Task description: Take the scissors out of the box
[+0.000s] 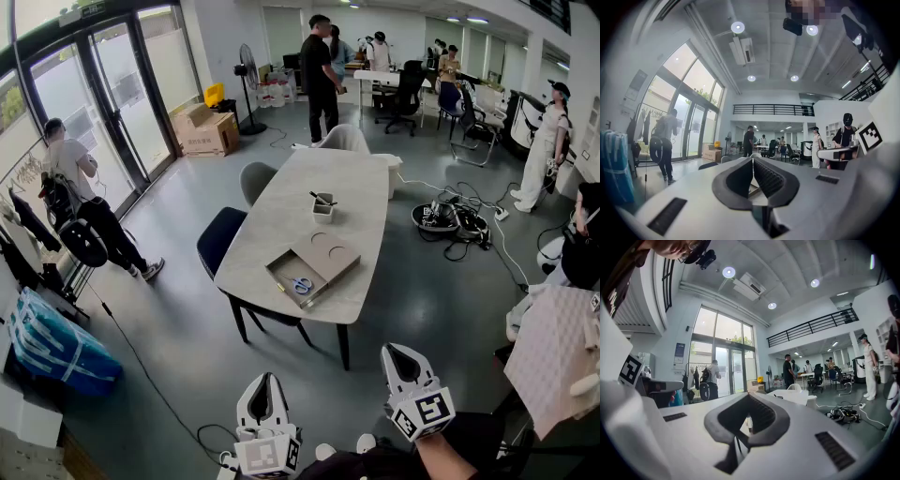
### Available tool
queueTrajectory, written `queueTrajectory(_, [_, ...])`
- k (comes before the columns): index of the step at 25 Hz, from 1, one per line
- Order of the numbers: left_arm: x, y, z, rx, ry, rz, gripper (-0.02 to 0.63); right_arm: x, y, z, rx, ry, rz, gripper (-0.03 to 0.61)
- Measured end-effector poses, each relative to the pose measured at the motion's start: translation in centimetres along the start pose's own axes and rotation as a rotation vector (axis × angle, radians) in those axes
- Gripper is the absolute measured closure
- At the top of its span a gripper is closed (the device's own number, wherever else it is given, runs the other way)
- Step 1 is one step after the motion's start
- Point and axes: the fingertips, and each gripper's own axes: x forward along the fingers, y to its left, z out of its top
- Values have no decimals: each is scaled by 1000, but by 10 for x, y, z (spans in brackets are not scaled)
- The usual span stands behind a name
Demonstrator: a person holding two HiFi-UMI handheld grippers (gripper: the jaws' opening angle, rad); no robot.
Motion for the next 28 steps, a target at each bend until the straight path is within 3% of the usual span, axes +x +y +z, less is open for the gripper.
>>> queueTrajectory(18, [-1,5,3,5,-7,-9,597,4,11,6,-11,-33,27,583])
queueTrajectory(28, [-2,19,2,24,-5,-28,597,11,22,-5,8,-30,-3,583])
